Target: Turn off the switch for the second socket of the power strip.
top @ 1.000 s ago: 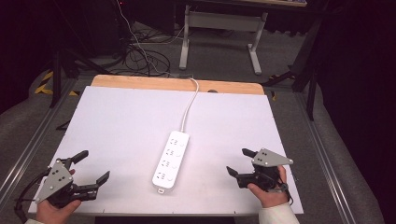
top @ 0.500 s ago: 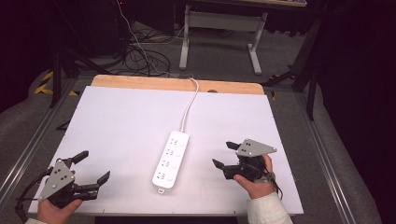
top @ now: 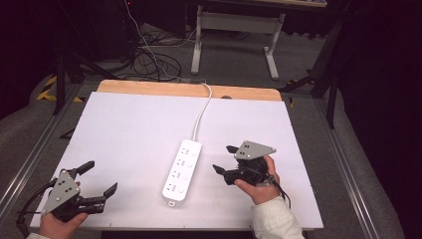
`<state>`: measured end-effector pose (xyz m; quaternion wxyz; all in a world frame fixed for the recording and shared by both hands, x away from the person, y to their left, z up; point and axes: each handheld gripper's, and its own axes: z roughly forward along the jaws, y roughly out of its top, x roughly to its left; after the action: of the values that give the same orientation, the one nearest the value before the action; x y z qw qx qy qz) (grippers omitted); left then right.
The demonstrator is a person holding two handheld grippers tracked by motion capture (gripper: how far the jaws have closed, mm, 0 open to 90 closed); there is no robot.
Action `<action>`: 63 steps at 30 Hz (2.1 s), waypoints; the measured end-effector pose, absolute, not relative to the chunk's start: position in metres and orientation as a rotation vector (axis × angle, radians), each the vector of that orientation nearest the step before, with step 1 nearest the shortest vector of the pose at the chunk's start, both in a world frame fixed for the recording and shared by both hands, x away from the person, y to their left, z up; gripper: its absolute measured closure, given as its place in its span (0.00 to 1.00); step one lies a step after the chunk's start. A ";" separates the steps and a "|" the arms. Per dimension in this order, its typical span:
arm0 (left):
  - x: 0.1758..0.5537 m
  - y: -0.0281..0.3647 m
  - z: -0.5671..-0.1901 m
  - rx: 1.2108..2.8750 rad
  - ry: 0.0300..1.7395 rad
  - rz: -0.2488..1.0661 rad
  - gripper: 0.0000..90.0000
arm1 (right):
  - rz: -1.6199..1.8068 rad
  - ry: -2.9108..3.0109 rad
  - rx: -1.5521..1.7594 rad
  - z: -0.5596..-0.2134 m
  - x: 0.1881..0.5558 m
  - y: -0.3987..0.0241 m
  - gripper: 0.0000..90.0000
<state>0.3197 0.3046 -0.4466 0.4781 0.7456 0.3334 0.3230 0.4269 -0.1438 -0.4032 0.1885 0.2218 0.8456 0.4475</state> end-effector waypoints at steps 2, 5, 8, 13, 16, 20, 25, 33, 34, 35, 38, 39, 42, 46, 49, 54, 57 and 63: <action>0.320 0.305 -0.447 1.820 0.814 0.789 0.10 | 1.259 2.379 0.594 -0.402 0.427 -0.139 0.45; 0.319 0.305 -0.446 1.819 0.813 0.789 0.10 | 1.257 2.396 0.571 -0.402 0.427 -0.136 0.50; 0.320 0.305 -0.447 1.823 0.810 0.792 0.11 | 1.267 2.422 0.566 -0.401 0.429 -0.132 0.59; 0.320 0.304 -0.447 1.824 0.807 0.797 0.11 | 1.302 2.471 0.547 -0.398 0.432 -0.125 0.83; 0.320 0.304 -0.447 1.822 0.807 0.798 0.11 | 1.311 2.516 0.555 -0.395 0.439 -0.117 0.99; 0.320 0.304 -0.447 1.829 0.805 0.799 0.11 | 1.319 2.547 0.574 -0.396 0.444 -0.112 1.00; 0.320 0.304 -0.447 1.833 0.803 0.802 0.11 | 1.326 2.560 0.600 -0.399 0.450 -0.102 1.00; 0.320 0.304 -0.447 1.834 0.804 0.808 0.11 | 1.330 2.559 0.668 -0.404 0.460 -0.091 1.00; 0.320 0.304 -0.446 1.835 0.801 0.813 0.11 | 1.320 2.561 0.668 -0.406 0.461 -0.090 1.00; 0.320 0.304 -0.447 1.837 0.800 0.814 0.11 | 1.314 2.564 0.671 -0.407 0.462 -0.088 1.00; 0.320 0.304 -0.446 1.843 0.795 0.817 0.11 | 1.295 2.571 0.680 -0.412 0.465 -0.084 1.00; 0.320 0.304 -0.446 1.843 0.795 0.819 0.11 | 1.301 2.577 0.683 -0.414 0.466 -0.083 1.00; 0.321 0.304 -0.446 1.844 0.795 0.822 0.11 | 1.315 2.594 0.697 -0.421 0.470 -0.078 1.00; 0.320 0.304 -0.446 1.844 0.795 0.823 0.11 | 1.297 2.618 0.703 -0.431 0.474 -0.070 1.00; 0.321 0.304 -0.446 1.845 0.794 0.824 0.11 | 1.278 2.624 0.696 -0.435 0.474 -0.067 1.00; 0.320 0.304 -0.447 1.847 0.797 0.817 0.11 | 1.248 2.632 0.684 -0.441 0.474 -0.062 1.00; 0.320 0.303 -0.447 1.845 0.803 0.816 0.11 | 1.240 2.634 0.689 -0.445 0.474 -0.061 1.00; 0.321 0.303 -0.447 1.856 0.800 0.824 0.11 | 1.200 2.631 0.682 -0.451 0.473 -0.058 1.00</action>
<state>0.3214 0.3032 -0.4473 0.4614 0.7543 0.3254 0.3352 0.4730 -0.0584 -0.4514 0.0851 0.2286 0.8824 0.4023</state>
